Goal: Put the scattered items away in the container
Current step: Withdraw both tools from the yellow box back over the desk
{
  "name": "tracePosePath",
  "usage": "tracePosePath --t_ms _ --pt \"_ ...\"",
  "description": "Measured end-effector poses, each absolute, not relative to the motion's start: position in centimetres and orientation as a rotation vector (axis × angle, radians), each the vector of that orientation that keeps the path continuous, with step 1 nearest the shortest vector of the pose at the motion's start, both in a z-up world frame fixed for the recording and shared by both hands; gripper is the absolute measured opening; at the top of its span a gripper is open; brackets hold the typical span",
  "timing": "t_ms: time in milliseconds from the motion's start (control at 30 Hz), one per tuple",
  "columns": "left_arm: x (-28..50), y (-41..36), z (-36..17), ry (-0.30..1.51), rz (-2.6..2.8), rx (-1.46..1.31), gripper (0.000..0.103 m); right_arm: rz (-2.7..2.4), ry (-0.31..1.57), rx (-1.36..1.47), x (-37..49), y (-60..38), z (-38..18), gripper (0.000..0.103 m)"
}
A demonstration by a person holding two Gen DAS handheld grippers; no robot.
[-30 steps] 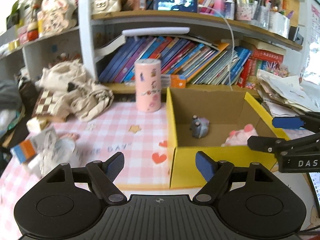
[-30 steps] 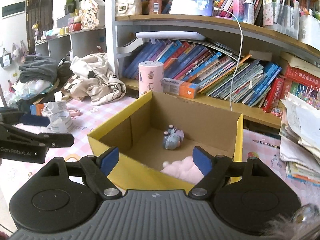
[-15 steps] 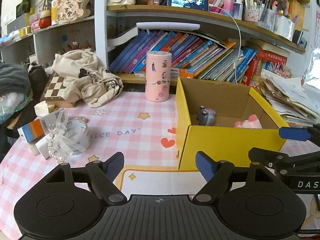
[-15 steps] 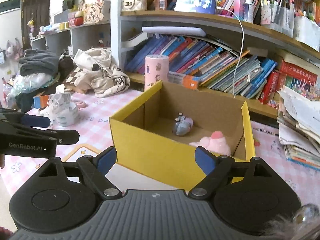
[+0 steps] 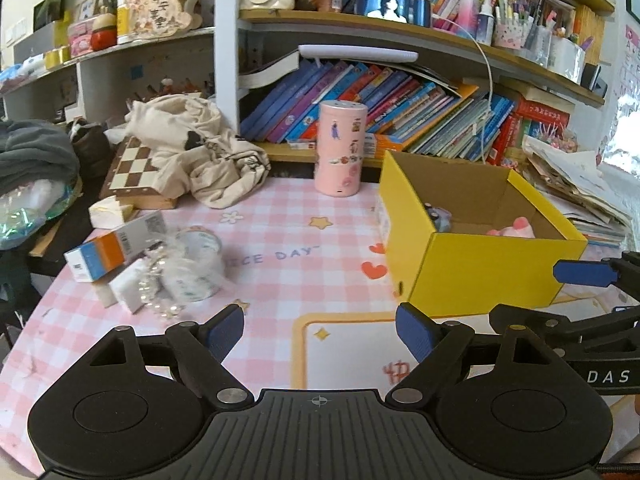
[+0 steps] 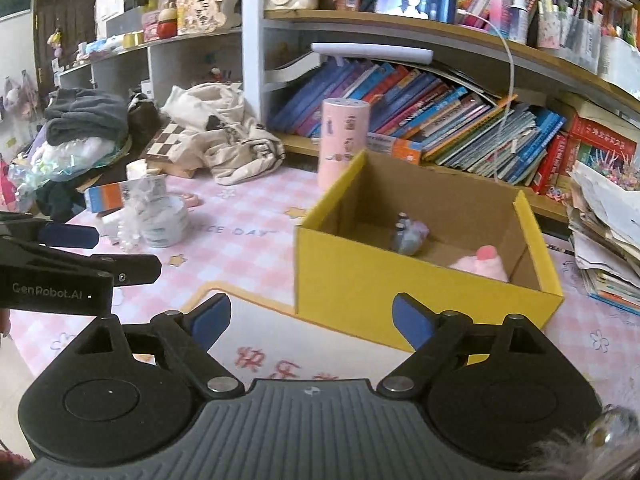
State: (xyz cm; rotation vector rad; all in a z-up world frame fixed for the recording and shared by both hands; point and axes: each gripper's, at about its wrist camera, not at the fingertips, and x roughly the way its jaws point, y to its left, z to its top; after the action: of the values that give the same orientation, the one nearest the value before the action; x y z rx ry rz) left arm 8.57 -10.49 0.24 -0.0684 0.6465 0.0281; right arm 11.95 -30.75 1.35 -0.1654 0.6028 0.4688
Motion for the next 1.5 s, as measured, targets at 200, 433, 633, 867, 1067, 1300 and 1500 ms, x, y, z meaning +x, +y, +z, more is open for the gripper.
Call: tracePosePath --t_ms 200,433,633,867,1067,1300,1500 --pt "7.6 -8.2 0.5 0.634 0.025 -0.077 0.086 0.459 0.624 -0.160 10.8 -28.4 1.2 0.090" --pt "6.7 -5.9 0.6 0.622 0.011 -0.071 0.086 0.435 0.622 -0.151 9.8 -26.4 1.3 0.092" --pt "5.9 -4.0 0.8 0.611 0.013 -0.066 0.086 0.434 0.613 -0.148 9.1 -24.4 1.4 0.093" --pt "4.9 -1.5 0.8 0.610 0.024 -0.061 0.086 0.454 0.621 -0.147 8.5 -21.7 1.1 0.093" --pt "4.1 0.6 0.3 0.636 0.033 -0.067 0.086 0.476 0.645 -0.153 8.0 -19.3 0.6 0.094" --pt "3.2 3.1 -0.8 0.698 0.059 -0.099 0.086 0.494 0.699 -0.156 8.0 -16.9 0.0 0.094" --pt "2.4 4.7 -0.8 0.685 0.082 -0.134 0.088 0.526 0.717 -0.201 7.4 -14.9 0.0 0.094"
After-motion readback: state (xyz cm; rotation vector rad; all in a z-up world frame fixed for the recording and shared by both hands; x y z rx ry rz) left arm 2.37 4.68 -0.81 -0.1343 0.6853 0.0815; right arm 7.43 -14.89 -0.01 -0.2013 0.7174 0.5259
